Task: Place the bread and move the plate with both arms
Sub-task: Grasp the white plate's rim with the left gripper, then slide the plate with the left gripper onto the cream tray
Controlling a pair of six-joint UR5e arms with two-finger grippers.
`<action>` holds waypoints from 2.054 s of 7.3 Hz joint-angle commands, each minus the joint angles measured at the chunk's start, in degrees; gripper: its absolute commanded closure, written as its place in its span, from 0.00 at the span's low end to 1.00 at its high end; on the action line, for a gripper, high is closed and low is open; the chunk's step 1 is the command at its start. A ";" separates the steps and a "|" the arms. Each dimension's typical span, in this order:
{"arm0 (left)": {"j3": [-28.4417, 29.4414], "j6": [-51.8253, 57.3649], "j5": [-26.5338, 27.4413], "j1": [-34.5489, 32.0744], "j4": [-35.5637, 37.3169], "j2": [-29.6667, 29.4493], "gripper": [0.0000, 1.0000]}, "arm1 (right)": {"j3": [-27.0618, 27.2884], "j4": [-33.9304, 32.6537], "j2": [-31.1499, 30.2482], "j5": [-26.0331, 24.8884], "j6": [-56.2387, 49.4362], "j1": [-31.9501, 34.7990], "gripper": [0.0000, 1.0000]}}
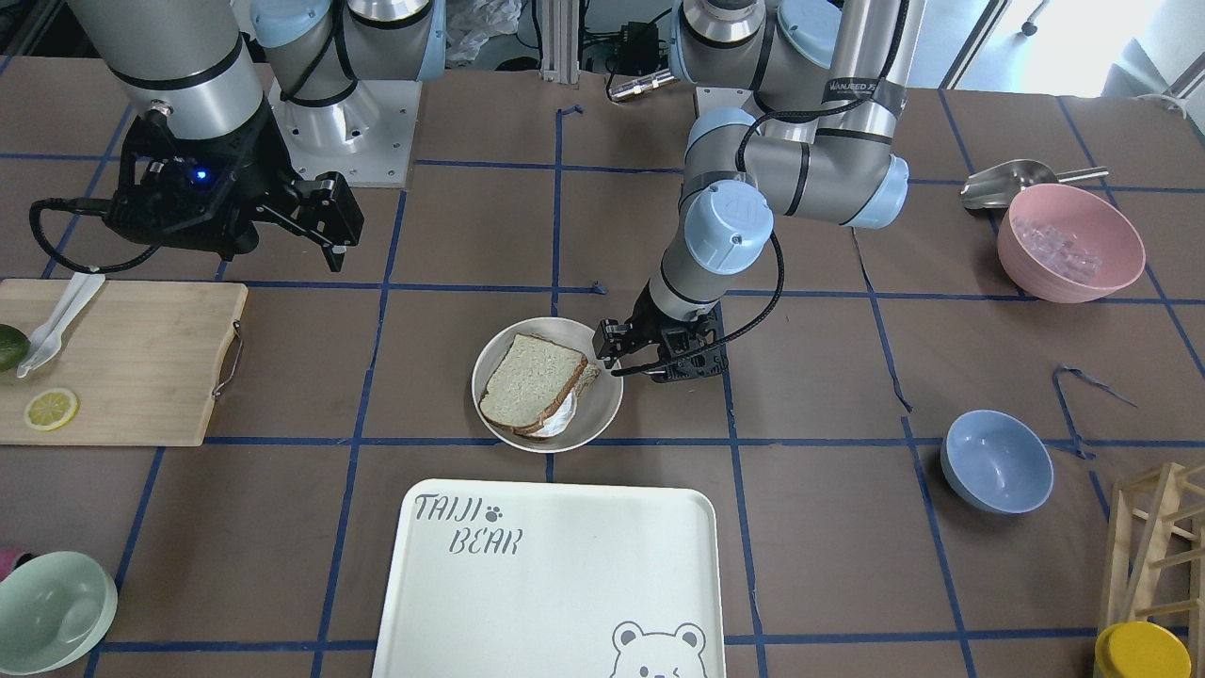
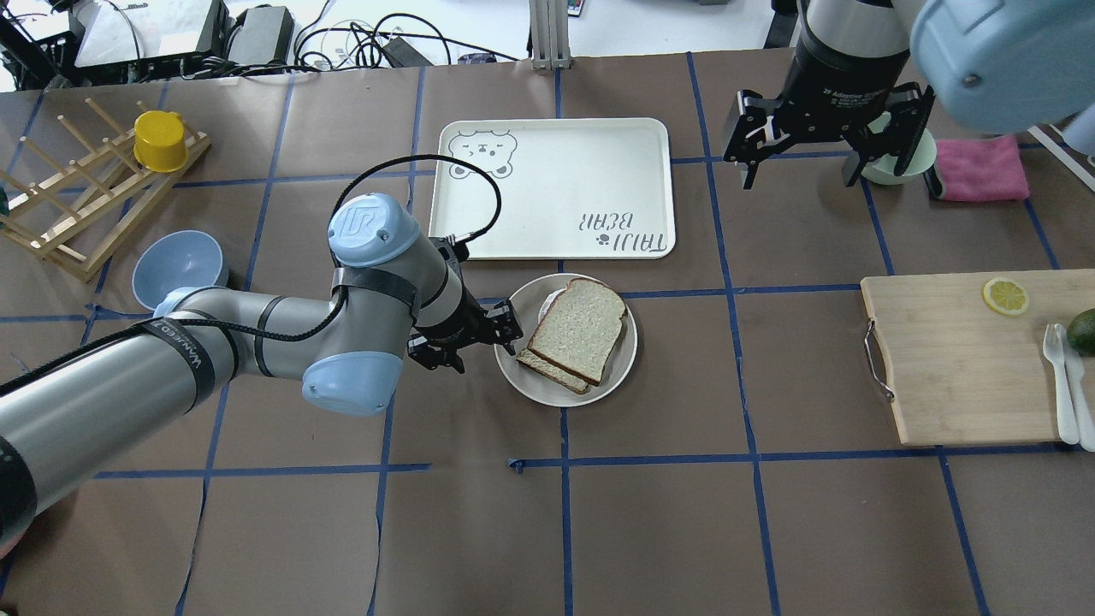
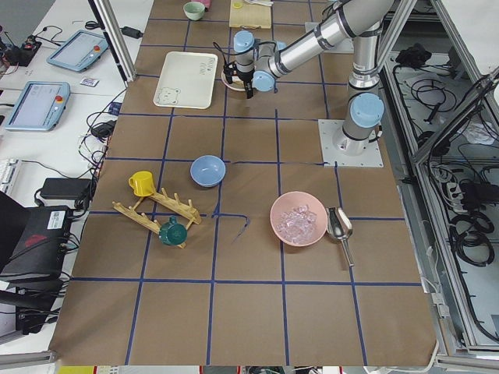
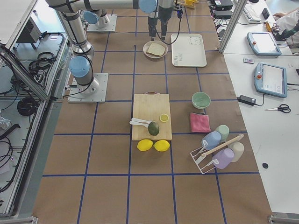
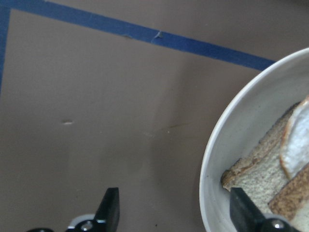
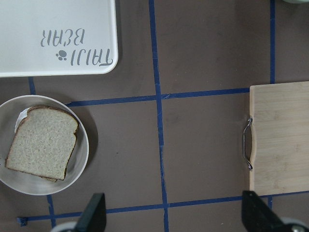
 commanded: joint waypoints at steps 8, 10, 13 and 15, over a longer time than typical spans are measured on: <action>0.24 0.20 -0.55 0.53 2.87 0.58 1.00 | 0.13 -0.03 -0.01 -0.09 -0.04 0.08 0.00; 1.03 0.55 -5.62 2.63 3.31 1.81 1.00 | 0.13 0.06 0.07 -0.26 0.05 0.08 0.00; 6.37 4.93 -11.16 5.01 3.31 2.26 1.00 | 0.13 0.06 0.16 -0.35 0.14 0.17 0.00; 16.09 9.49 -11.10 5.63 0.17 -2.11 1.00 | 0.13 0.06 0.16 -0.44 0.14 0.17 0.00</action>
